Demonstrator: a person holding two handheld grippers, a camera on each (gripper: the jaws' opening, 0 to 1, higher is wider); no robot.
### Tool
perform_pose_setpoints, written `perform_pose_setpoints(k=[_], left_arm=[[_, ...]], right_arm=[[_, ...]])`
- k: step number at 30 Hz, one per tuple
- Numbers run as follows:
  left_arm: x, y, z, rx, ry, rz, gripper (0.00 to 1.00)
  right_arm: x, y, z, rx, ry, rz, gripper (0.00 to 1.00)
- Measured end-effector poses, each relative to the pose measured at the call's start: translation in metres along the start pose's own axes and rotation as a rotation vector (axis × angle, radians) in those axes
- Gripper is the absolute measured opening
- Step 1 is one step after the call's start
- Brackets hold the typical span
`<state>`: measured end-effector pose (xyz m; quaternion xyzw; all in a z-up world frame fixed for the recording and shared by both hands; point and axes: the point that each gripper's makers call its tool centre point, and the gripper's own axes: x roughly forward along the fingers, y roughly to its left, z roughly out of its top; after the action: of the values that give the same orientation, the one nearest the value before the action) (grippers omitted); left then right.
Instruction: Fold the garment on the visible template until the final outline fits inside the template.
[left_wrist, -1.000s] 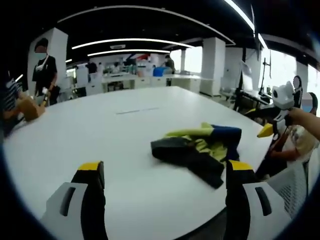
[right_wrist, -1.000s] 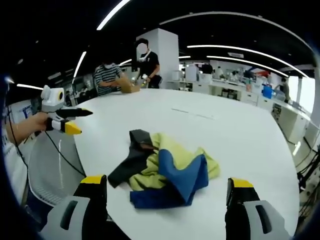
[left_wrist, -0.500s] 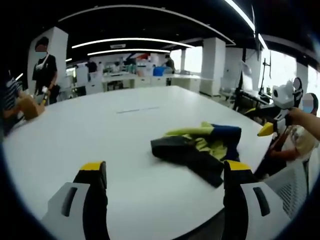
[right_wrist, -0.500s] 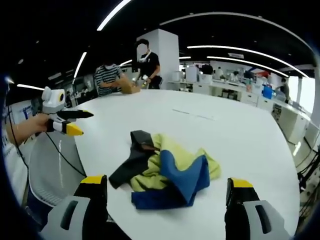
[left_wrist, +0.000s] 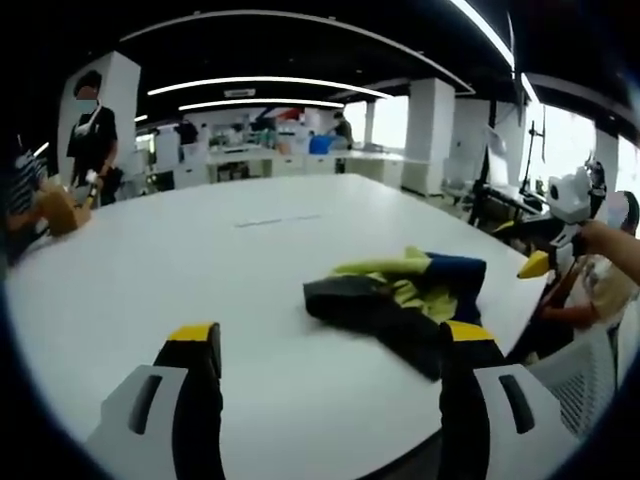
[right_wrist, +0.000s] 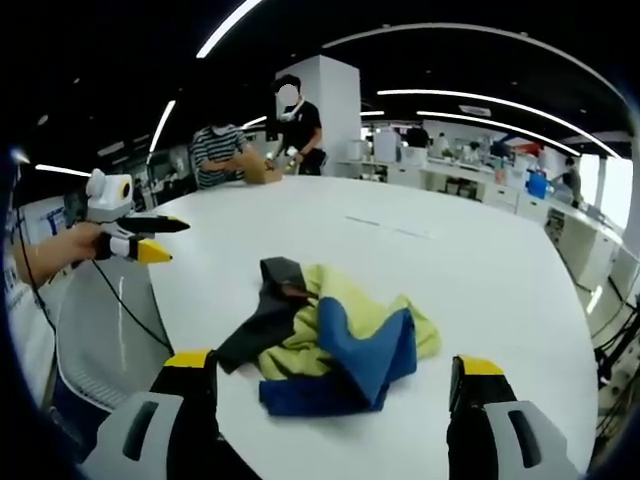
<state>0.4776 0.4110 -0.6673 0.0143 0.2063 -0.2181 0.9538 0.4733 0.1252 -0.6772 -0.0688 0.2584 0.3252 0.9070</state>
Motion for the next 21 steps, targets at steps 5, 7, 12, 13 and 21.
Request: perform_pose_setpoints(k=[5,7,12,13,21], left_arm=[[0.004,0.005,0.001,0.025,0.01,-0.004,0.82],[0.007,0.004,0.002,0.033,0.013,-0.014,0.81],[0.014,-0.004,0.006,0.038,0.017,-0.061,0.73],[0.016,-0.007,0.007,0.037,0.018,-0.076,0.69],[0.034,-0.019,0.007,0.105,0.049,-0.124,0.6]], right_arm=[[0.002,-0.002,0.005,0.004,-0.009,0.01,0.93],[0.004,-0.001,0.006,0.01,-0.012,0.021,0.91],[0.009,0.002,0.005,-0.003,0.007,0.055,0.83],[0.01,0.003,0.005,-0.003,0.009,0.061,0.81],[0.025,0.005,-0.002,-0.059,0.057,0.094,0.59]])
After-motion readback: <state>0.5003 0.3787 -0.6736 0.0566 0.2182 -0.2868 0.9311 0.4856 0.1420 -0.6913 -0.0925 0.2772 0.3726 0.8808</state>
